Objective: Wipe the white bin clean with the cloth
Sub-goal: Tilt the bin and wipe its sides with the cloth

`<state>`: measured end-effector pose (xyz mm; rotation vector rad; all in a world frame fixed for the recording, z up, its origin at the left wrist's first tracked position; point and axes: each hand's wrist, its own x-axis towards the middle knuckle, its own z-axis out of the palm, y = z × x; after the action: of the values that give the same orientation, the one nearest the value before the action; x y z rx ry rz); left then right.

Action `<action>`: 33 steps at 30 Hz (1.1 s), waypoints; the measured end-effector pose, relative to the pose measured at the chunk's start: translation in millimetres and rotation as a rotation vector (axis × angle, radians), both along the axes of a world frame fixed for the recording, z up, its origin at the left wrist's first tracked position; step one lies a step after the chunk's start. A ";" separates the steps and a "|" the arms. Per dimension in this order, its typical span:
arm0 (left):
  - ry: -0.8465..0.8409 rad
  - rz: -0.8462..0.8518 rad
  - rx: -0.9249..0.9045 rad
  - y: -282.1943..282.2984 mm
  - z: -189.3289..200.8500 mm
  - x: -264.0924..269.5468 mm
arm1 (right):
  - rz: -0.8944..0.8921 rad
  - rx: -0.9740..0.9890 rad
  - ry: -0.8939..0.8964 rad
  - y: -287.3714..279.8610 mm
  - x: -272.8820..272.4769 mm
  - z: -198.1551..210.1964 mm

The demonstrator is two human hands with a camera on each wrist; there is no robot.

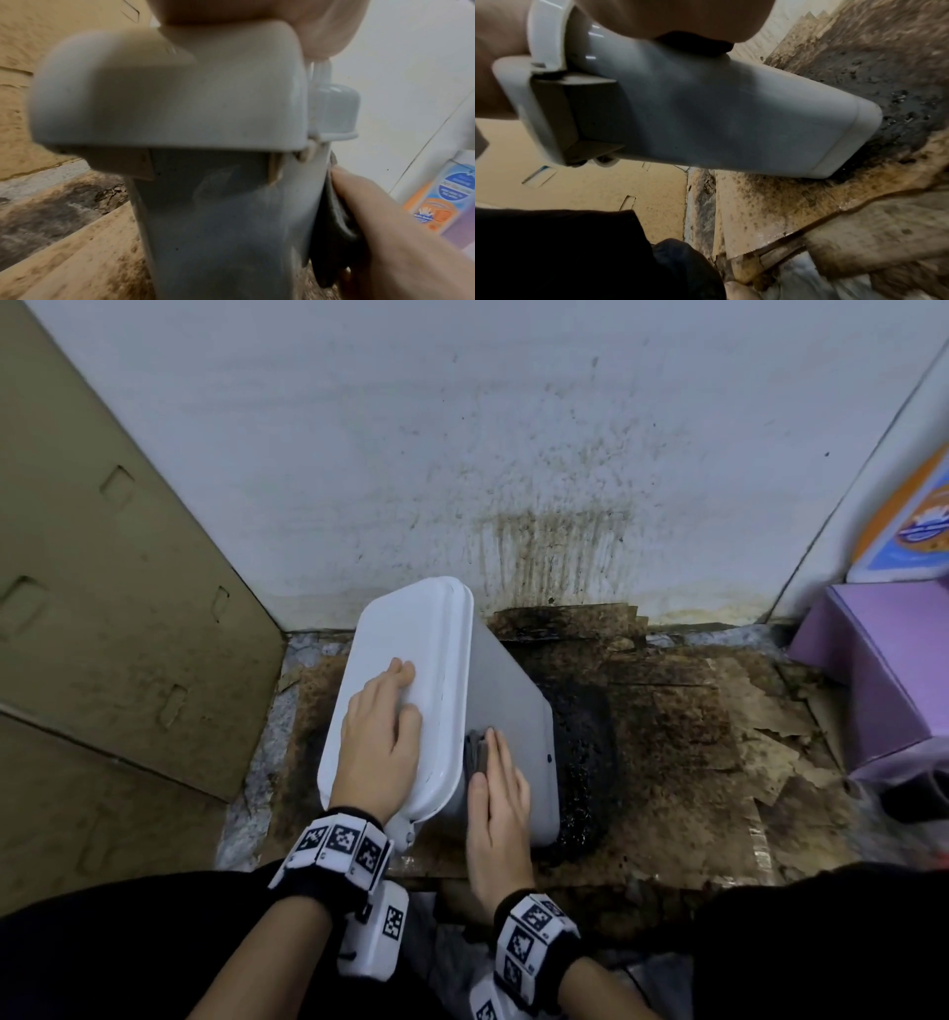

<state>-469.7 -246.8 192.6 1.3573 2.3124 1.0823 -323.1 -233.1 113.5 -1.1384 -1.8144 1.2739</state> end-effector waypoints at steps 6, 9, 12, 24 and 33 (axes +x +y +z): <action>-0.003 0.012 -0.001 0.3 2.6 1.6 | -0.029 -0.076 0.062 8.0 3.6 2.8; -0.009 0.012 -0.007 -0.1 3.1 2.2 | -0.084 -0.220 0.137 10.2 1.8 11.2; -0.023 0.012 -0.009 0.4 4.8 4.2 | -0.160 -0.331 0.292 10.9 -0.6 27.7; -0.004 0.011 -0.056 4.4 13.4 16.2 | -0.042 -0.169 0.274 18.0 -6.9 35.2; 0.024 -0.017 -0.092 14.1 15.5 38.2 | -0.046 -0.208 0.267 50.9 3.2 48.5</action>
<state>-431.4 -232.7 208.1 1.3601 2.3323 0.9475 -319.9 -182.2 162.0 -1.0537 -1.4799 1.5346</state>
